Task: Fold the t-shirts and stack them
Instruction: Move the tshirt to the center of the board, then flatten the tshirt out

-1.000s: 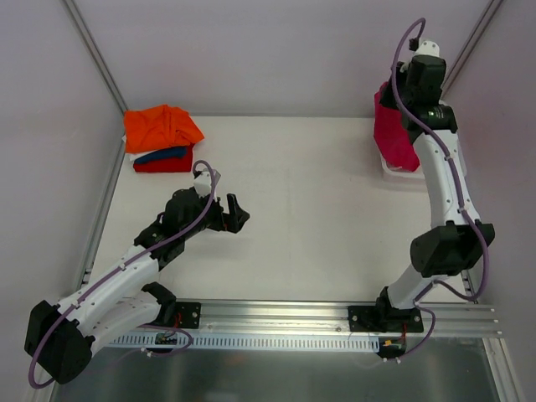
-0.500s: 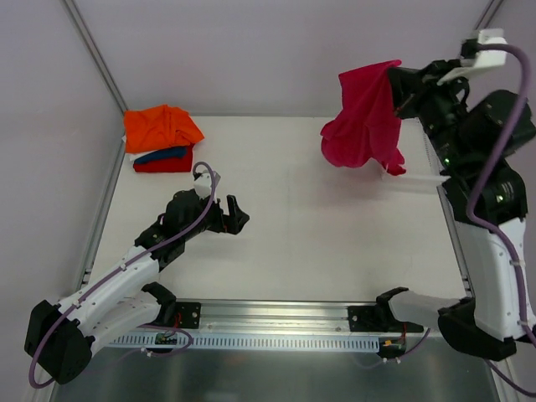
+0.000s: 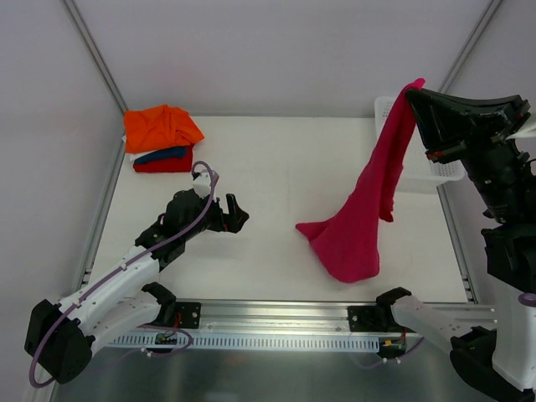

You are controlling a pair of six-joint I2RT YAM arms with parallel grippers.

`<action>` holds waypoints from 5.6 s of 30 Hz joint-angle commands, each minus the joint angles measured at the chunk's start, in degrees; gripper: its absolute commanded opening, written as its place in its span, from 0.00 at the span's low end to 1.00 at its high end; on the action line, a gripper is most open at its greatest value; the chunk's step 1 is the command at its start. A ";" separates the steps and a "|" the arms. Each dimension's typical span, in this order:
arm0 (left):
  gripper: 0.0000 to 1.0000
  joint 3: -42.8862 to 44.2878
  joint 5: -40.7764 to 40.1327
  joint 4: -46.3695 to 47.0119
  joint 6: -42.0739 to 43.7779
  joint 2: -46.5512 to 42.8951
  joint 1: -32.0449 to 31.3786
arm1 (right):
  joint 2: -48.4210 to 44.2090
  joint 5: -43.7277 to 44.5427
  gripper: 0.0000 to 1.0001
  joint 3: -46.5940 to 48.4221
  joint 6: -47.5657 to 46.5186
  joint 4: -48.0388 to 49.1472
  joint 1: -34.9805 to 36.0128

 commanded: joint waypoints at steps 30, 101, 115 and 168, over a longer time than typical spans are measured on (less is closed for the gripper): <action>0.99 -0.85 -1.36 2.72 -1.49 -1.31 -0.54 | 38.80 7.11 0.00 3.84 -11.93 -10.65 0.32; 0.62 2.66 -9.88 3.51 -20.21 21.63 -34.63 | 74.59 21.37 0.00 15.88 -2.71 -19.26 -18.14; 0.64 7.23 -11.29 3.42 -20.30 27.26 -38.33 | 74.59 20.75 0.00 15.71 -2.80 -19.35 -18.14; 0.00 8.01 -23.14 -7.79 -19.78 25.43 -38.15 | 73.80 18.91 0.00 13.34 -2.10 -18.21 -18.05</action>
